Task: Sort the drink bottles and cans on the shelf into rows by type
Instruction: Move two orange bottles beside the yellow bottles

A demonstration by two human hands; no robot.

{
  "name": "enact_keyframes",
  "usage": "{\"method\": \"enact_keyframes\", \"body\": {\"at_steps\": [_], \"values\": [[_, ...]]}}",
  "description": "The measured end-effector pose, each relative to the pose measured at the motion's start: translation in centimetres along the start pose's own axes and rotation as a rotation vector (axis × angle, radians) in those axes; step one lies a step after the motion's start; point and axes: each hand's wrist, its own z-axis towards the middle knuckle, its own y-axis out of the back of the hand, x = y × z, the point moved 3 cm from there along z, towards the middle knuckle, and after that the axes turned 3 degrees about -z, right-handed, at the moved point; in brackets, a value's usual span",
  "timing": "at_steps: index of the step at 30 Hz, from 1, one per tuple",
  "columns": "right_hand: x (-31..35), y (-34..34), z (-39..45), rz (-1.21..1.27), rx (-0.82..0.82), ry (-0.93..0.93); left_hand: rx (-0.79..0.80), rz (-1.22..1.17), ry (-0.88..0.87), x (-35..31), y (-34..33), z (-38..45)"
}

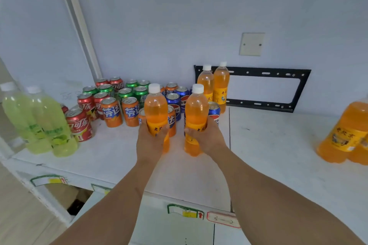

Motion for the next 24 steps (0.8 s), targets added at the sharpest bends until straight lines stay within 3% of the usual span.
{"method": "enact_keyframes", "body": {"at_steps": [10,16,20,24], "values": [[-1.4,4.5,-6.2,0.146,-0.317,-0.232,0.162,-0.324,0.031,-1.6,0.7,-4.3],[-2.4,9.5,-11.0,0.246,-0.474,-0.255,0.483,-0.519,0.254,-4.1,-2.4,-9.5],[-3.5,13.6,-13.6,0.254,-0.535,-0.248,0.709,-0.536,0.333,-7.1,-5.8,-13.2],[-5.3,18.2,-15.1,0.245,-0.608,-0.235,0.824,-0.516,0.396,-9.8,-9.8,-17.0]]}}
